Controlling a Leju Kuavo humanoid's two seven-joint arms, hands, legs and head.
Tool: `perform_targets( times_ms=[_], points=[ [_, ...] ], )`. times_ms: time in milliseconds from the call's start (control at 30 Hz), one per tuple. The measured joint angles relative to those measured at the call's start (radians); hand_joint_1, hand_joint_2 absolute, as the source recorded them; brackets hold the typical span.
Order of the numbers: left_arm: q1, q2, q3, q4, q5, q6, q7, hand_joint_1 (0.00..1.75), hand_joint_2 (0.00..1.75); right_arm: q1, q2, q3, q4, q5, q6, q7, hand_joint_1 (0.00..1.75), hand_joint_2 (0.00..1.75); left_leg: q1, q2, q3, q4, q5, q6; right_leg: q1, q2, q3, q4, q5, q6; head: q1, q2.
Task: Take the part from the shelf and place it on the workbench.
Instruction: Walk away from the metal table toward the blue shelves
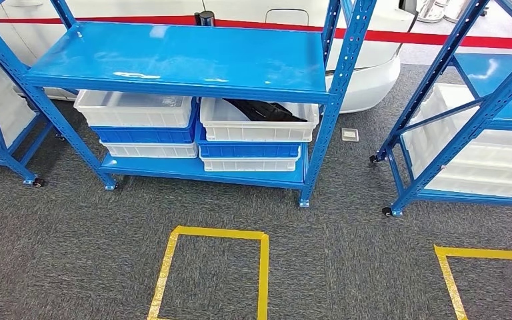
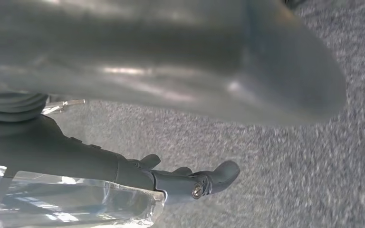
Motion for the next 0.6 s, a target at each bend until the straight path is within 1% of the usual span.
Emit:
perform_targets(
  times_ms=[600],
  points=[
    [0.056,0.048,-0.209,-0.047,0.281,-0.229,-0.045,0.00,0.00,0.062,-0.041,0.308,-0.060,-0.370,0.230,-0.062,0.00,0.00,0.000,0.000,0.000,0.000,0.000,0.000,0.000,0.000,0.000,0.000,0.000,0.000,0.000,0.000]
  ],
)
